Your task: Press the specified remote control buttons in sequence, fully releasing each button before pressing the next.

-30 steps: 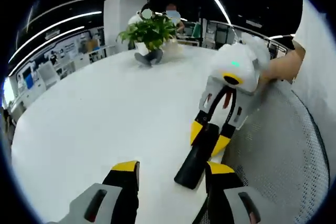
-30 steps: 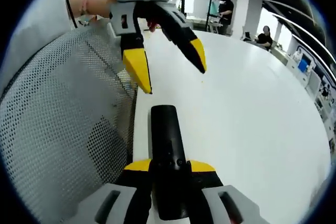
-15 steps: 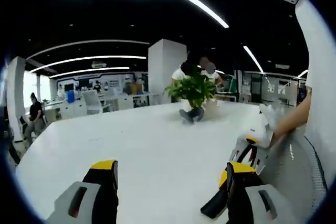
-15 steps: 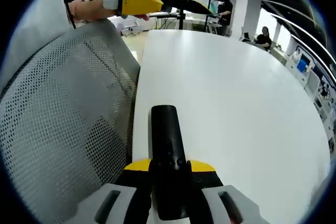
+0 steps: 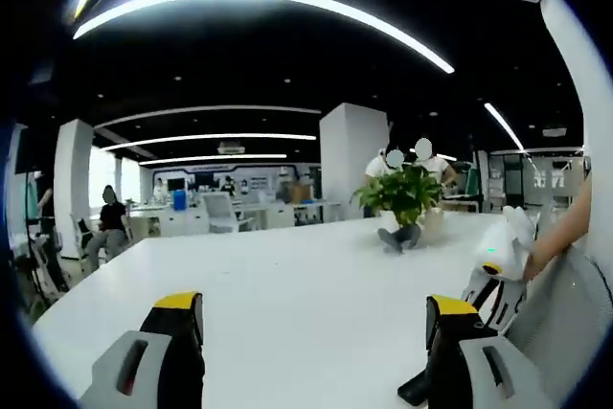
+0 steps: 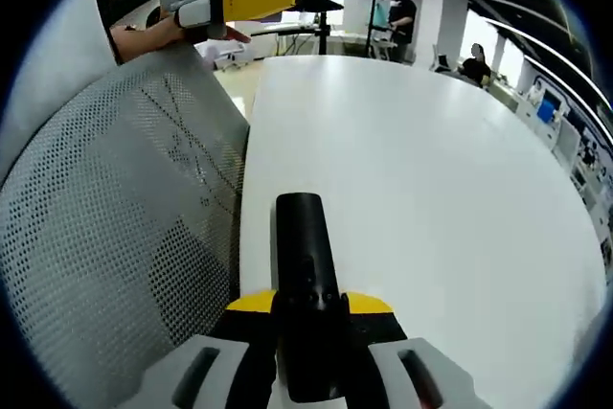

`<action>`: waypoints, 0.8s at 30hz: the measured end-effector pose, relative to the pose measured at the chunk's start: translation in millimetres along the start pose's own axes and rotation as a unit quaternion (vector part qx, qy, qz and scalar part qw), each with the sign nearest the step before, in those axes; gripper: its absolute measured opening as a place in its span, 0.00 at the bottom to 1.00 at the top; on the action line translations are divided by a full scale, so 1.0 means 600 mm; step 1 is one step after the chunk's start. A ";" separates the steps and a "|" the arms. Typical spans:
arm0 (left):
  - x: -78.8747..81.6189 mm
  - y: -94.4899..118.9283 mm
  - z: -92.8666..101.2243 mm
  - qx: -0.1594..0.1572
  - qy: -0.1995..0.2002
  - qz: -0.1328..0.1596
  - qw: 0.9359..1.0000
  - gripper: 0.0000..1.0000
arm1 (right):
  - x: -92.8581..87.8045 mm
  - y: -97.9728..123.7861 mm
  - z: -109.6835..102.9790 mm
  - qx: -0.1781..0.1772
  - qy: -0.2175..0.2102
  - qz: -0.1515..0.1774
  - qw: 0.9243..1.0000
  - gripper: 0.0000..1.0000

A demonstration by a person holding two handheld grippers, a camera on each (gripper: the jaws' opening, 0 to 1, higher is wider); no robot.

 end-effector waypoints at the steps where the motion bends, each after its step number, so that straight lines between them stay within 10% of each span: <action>1: -0.001 0.000 -0.001 0.001 -0.002 -0.001 1.000 1.00 | 0.001 0.000 0.003 0.001 -0.004 0.001 1.000 0.21; 24: -0.015 -0.003 -0.007 0.005 0.009 -0.025 1.000 0.99 | -0.004 -0.012 0.130 0.002 0.053 -0.065 0.996 0.21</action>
Point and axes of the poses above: the point that each gripper's makers call its tool centre point, and the gripper's own axes: y roughly backward along the fingers, z roughly to its right, x roughly out of its top, the point moved 3 cm from there along y, roughly backward along the fingers, and after that the axes turned 14 degrees about y, right-handed, at the moved point
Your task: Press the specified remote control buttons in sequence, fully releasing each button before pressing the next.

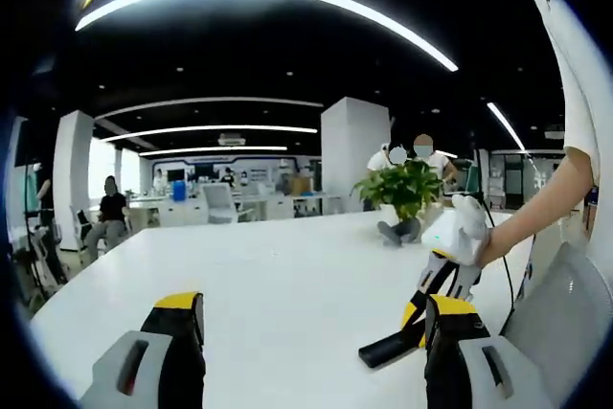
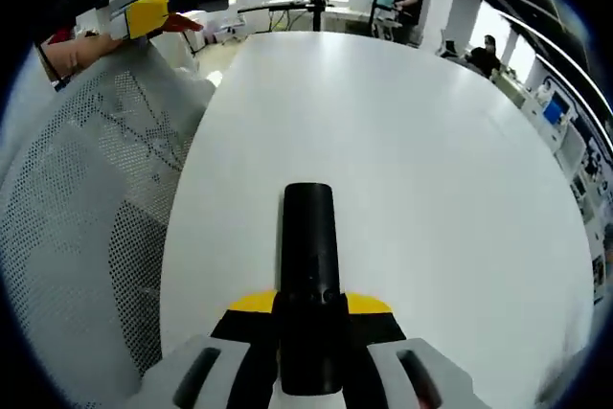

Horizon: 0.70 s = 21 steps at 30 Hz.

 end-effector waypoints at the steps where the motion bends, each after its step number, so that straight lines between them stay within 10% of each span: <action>1: -0.001 0.000 0.000 0.000 0.000 -0.001 1.000 0.99 | -0.002 0.000 0.009 -0.001 -0.003 0.001 1.000 0.21; 21: -0.008 0.000 -0.007 0.005 0.018 -0.012 1.000 0.99 | -0.026 -0.005 0.107 0.013 0.004 -0.009 1.000 0.21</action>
Point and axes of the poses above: the point that each gripper's makers call its tool centre point, and the gripper's own axes: y roughly backward along the fingers, z roughly to its right, x roughly out of its top, the point moved 3 cm from there along y, roughly backward along the fingers, and after that the axes turned 14 degrees about y, right-handed, at the moved point
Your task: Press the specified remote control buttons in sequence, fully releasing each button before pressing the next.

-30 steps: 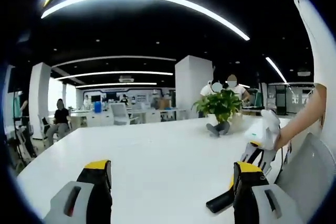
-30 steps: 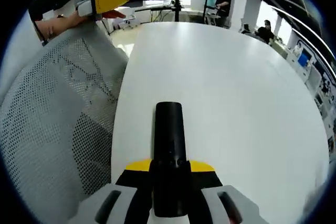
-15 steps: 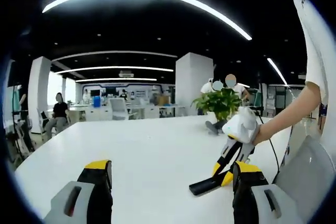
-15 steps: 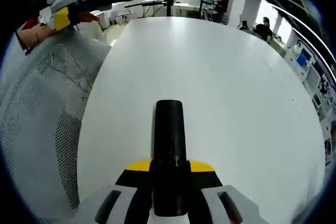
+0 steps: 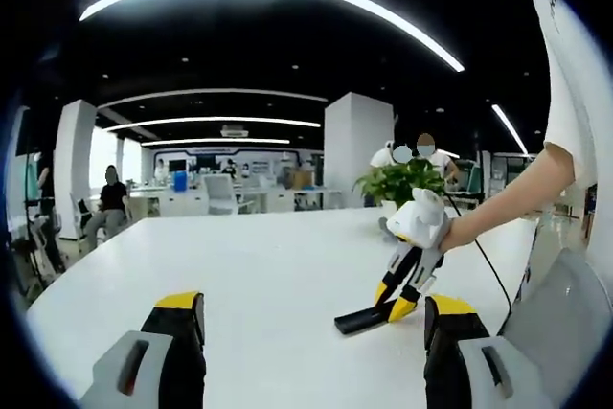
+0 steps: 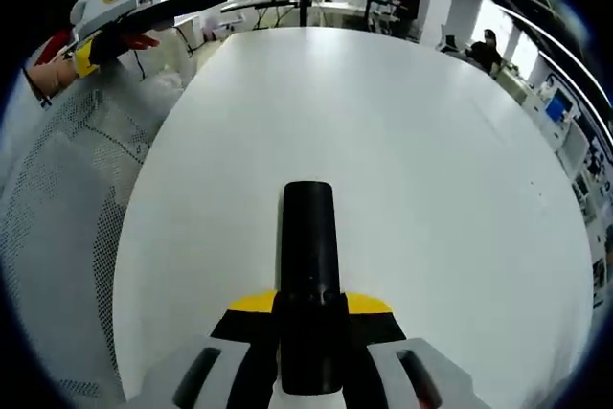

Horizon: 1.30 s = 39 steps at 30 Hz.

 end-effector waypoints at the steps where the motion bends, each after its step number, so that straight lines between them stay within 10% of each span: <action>1: 0.000 0.000 0.000 0.000 0.000 -0.001 1.000 0.98 | -0.001 0.000 0.004 0.000 -0.001 0.000 1.000 0.21; 29: -0.012 -0.002 0.000 -0.003 0.005 -0.023 1.000 0.97 | -0.012 -0.006 0.094 -0.015 -0.027 0.007 0.999 0.24; 34: -0.009 -0.001 -0.001 -0.003 0.009 -0.017 1.000 0.98 | -0.002 0.004 0.107 -0.077 -0.166 0.078 0.980 0.41; 39: -0.009 0.000 -0.001 -0.002 0.008 -0.017 1.000 0.98 | -0.006 0.057 0.130 -0.185 -0.266 0.159 0.933 0.67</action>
Point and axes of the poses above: the point that each gripper's makers call its tool centre point, and the gripper's own axes: y roughly backward along the fingers, z roughly to its right, x roughly out of its top, the point moved 3 cm from there along y, roughly backward along the fingers, and after that the axes turned 14 degrees about y, right-handed, at the moved point
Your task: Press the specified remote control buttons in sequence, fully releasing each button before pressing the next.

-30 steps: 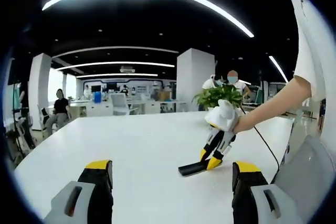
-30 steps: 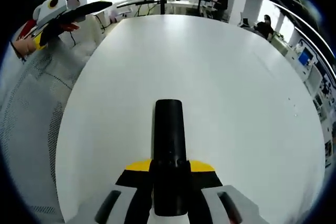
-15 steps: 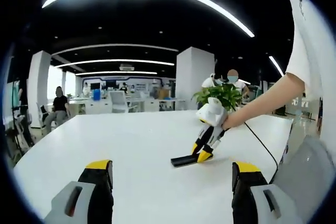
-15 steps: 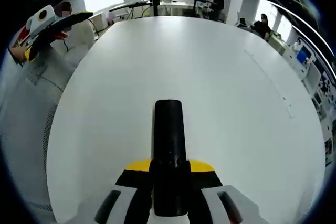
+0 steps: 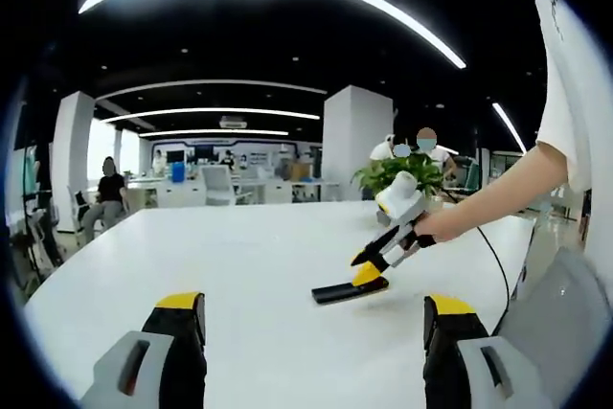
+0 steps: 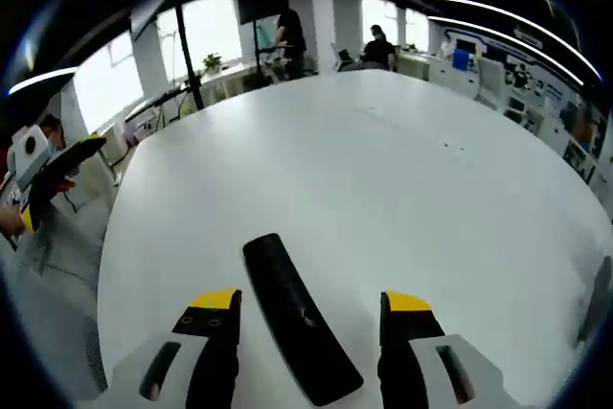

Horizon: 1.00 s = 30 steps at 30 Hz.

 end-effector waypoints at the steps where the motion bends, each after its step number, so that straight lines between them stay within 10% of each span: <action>1: 0.000 0.000 0.000 0.000 0.000 0.000 1.000 0.98 | 0.004 0.014 0.002 -0.022 -0.011 0.015 1.000 0.71; 14: 0.001 0.000 0.007 -0.009 -0.003 0.003 1.000 0.98 | -0.010 0.175 -0.008 -0.170 -0.085 0.118 0.975 0.97; 30: -0.010 -0.003 0.011 -0.010 -0.013 -0.019 1.000 0.98 | -0.066 0.315 -0.119 -0.262 -0.054 0.099 0.959 0.99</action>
Point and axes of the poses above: the point that each gripper's makers call its tool centre point, and the gripper's own axes: y roughly backward along the fingers, z roughly to its right, x roughly out of its top, the point moved 3 cm from there along y, roughly backward along the fingers, and after that the axes turned 14 degrees about y, right-handed, at the moved point
